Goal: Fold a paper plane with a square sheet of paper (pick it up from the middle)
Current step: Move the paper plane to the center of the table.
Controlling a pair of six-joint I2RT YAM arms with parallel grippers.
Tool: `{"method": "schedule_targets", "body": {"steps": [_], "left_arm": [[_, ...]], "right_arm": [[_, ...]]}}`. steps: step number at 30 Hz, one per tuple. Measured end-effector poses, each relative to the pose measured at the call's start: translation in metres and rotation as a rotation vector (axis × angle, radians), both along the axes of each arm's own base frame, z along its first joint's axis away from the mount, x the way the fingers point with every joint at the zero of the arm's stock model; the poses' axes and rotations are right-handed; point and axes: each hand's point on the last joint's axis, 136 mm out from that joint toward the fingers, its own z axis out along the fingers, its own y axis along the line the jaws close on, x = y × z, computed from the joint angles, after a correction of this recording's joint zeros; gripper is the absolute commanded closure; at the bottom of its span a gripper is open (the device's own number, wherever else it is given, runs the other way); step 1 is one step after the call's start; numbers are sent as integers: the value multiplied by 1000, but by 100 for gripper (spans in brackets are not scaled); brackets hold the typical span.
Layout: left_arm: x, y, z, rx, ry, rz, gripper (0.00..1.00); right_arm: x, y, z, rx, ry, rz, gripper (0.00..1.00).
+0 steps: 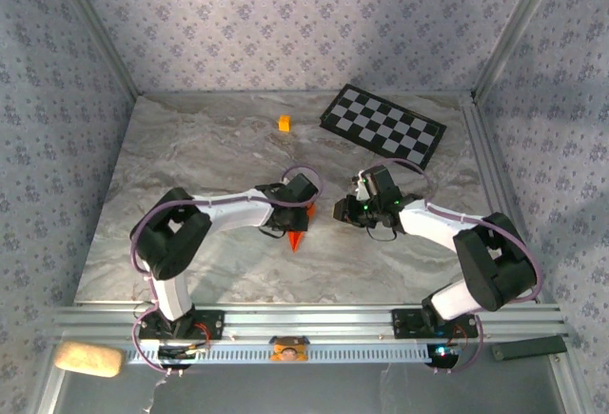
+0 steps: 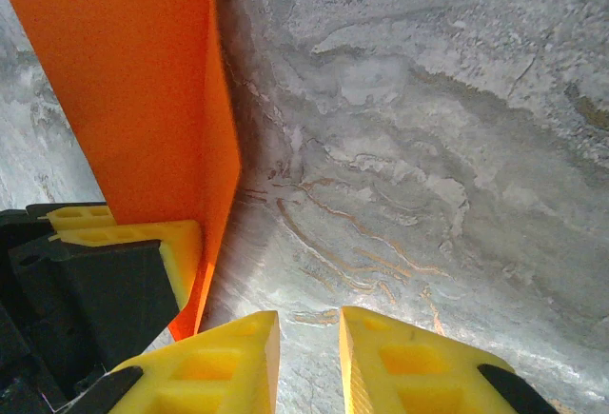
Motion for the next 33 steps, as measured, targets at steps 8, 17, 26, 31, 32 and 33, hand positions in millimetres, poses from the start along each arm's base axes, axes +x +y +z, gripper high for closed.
{"method": "schedule_targets", "body": {"steps": [8,17,26,31,32,33], "left_arm": [[12,-6,-1,42,-3,17,76],[22,-10,-1,98,-15,40,65],[24,-9,0,130,-28,94,60],[21,-10,1,134,-17,130,61],[20,-9,1,138,-11,140,60],[18,-9,1,141,-6,145,60]], "right_arm": [[0,-5,10,-9,-22,-14,75],[6,-24,43,-2,-106,-72,73],[12,-45,63,-1,-162,-128,69],[12,-50,61,-11,-154,-139,69],[11,-51,60,-13,-150,-140,69],[11,-51,60,-16,-148,-141,69]]}}
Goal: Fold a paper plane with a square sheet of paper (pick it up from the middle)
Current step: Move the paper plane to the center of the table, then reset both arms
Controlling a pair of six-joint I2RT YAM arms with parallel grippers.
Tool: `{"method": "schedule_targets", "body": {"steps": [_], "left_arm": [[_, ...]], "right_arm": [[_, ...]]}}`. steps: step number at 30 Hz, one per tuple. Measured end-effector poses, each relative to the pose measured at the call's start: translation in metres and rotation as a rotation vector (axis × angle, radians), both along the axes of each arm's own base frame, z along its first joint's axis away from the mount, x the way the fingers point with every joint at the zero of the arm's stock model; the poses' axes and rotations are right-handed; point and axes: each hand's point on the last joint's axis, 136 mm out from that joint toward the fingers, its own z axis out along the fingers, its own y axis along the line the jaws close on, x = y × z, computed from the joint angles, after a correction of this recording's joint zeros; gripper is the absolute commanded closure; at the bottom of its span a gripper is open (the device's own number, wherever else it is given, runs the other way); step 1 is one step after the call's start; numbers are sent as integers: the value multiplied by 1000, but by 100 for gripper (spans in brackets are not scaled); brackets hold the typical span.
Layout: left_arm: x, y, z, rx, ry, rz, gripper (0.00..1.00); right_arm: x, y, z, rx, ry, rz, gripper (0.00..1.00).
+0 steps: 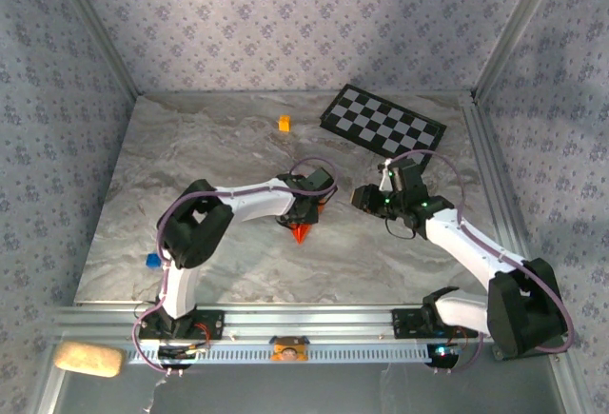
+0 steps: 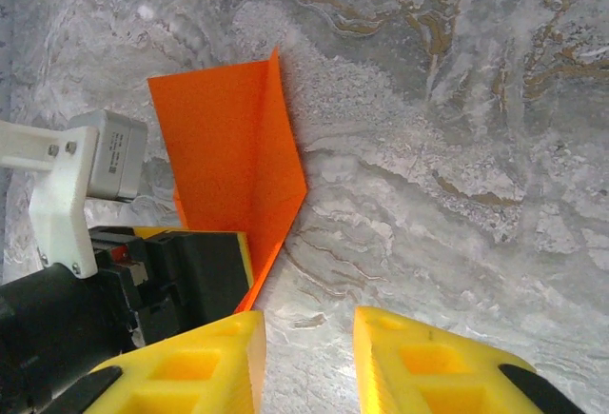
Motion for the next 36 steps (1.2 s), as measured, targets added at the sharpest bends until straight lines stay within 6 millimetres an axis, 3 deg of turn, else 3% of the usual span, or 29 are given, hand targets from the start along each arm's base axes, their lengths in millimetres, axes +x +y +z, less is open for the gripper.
{"method": "schedule_targets", "body": {"steps": [12,18,21,24,27,28,29,31,33,36], "left_arm": [[-11,6,12,9,15,39,54],[-8,2,40,-53,-28,44,49],[-5,1,63,-96,-73,48,48],[-3,11,90,-127,-152,47,39],[-1,34,119,-130,-272,49,27],[0,45,127,-125,-312,51,15],[3,60,136,-119,-356,62,5],[12,94,147,-100,-436,105,0],[22,135,150,-56,-497,169,0],[31,199,142,71,-559,257,0]], "right_arm": [[1,-12,0,-26,-9,-6,68],[1,-24,1,-50,-15,-20,64],[2,-37,5,-85,-23,-39,52],[10,-57,19,-175,-78,-76,44],[25,-88,42,-311,-181,-174,33],[30,-101,49,-365,-218,-216,13],[34,-114,53,-417,-248,-256,6],[44,-139,55,-528,-313,-317,4],[48,-159,41,-627,-345,-347,2],[46,-186,0,-734,-309,-346,3]]}}
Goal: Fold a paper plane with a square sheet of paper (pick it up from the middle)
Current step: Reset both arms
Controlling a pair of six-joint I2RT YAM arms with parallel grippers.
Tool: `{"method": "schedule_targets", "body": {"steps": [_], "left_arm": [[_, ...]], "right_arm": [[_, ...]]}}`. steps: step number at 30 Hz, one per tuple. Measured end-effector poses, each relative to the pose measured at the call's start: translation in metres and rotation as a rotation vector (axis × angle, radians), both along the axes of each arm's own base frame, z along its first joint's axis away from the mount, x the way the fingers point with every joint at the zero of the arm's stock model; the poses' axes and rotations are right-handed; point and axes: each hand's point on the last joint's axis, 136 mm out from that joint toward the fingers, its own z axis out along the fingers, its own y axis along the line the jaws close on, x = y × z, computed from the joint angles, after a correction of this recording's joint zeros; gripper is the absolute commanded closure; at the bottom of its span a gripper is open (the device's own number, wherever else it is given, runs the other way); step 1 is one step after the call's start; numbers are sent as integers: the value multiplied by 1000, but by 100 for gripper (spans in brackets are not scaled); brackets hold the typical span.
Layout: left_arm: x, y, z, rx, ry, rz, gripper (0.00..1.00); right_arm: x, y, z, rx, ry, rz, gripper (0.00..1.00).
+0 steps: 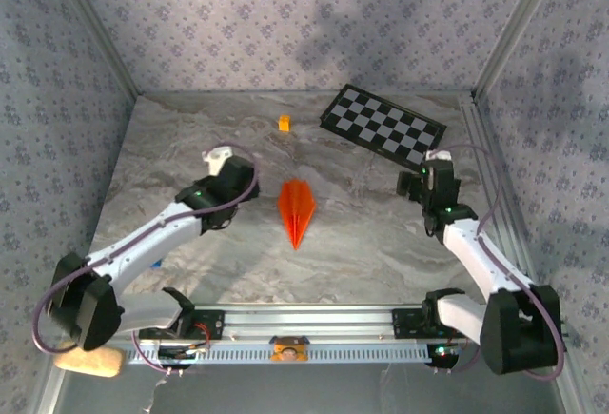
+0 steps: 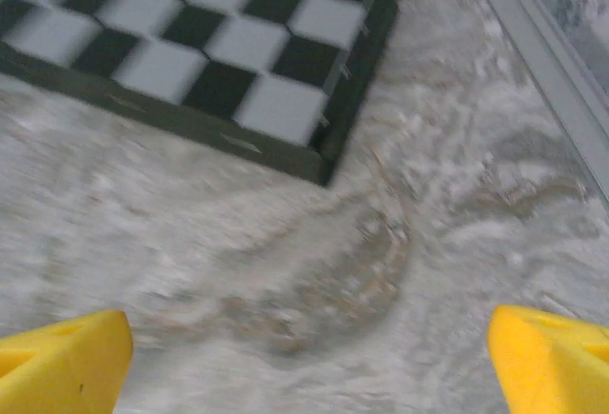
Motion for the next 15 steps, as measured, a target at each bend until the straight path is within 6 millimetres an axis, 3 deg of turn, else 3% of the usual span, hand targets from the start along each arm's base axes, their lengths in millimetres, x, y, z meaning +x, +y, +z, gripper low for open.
{"method": "schedule_targets", "body": {"steps": [3,8,11,15], "left_arm": [[1,53,-15,90,-1,89,0],[-1,114,-39,158,-10,185,0],[5,129,-45,156,-29,179,0],[23,127,-49,163,-90,114,0]], "right_arm": [[-3,-16,-29,-42,28,-9,3],[12,-11,-41,-56,-52,75,3],[25,-7,-45,-55,-97,102,4],[41,0,-53,-44,-151,161,4]]}}
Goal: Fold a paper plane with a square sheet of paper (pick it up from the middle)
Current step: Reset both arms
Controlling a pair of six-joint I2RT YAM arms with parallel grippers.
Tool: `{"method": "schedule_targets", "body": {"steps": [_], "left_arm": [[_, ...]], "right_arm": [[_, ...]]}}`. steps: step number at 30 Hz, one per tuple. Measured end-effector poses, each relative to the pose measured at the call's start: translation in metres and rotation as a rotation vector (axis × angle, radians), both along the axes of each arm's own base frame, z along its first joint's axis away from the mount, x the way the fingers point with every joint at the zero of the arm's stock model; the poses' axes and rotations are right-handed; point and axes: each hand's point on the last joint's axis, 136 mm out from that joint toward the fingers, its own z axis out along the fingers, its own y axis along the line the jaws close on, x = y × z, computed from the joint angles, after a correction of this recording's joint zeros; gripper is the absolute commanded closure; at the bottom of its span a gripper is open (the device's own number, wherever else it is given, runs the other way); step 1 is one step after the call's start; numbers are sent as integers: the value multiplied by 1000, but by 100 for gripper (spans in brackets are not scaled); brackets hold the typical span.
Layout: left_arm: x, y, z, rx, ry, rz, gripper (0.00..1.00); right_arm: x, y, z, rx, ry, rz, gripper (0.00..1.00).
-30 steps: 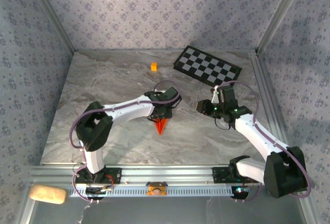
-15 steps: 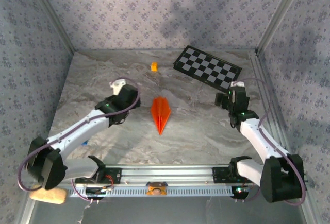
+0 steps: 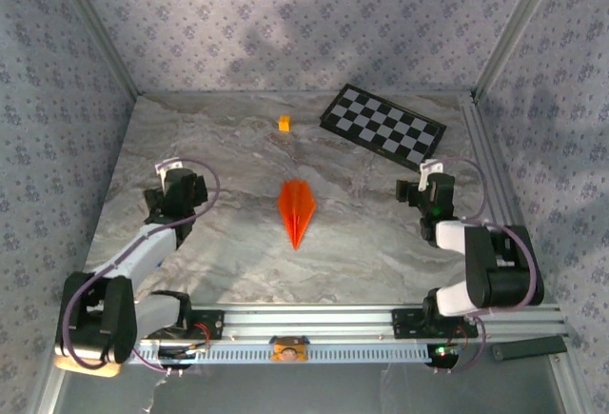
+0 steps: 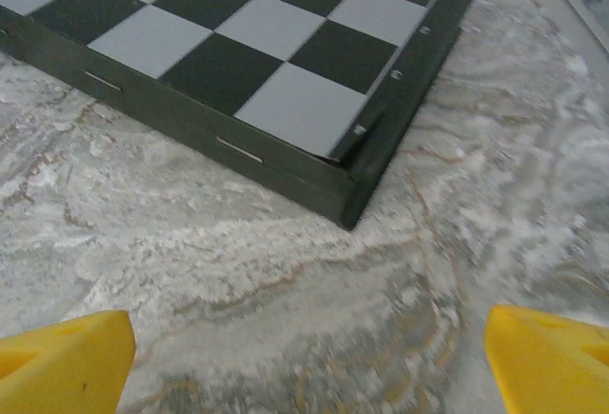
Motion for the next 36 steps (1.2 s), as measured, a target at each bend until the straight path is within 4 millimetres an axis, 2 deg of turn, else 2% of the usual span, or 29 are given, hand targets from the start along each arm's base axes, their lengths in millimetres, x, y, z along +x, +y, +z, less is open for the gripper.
{"method": "schedule_targets", "body": {"steps": [2,4,6,12,16,18,24,36], "left_arm": [[9,-4,-12,12,-1,-46,0],[15,-7,-24,21,5,-85,0],[21,-9,-33,26,13,-119,0],[44,-11,-39,-7,-51,-200,0],[47,2,-47,-51,-71,-191,0],[48,3,-45,-58,-88,-195,0],[53,-13,-40,-97,-114,-279,0],[53,-14,-40,-92,-114,-276,0]], "right_arm": [[-1,3,-10,10,19,23,6],[0,0,-8,13,6,14,0],[3,-4,-4,17,-11,0,0],[6,-8,1,16,-33,-15,0],[6,-8,2,16,-37,-16,0],[6,-8,3,16,-38,-16,0],[6,-8,3,16,-39,-16,0],[6,-8,3,16,-39,-16,0]]}}
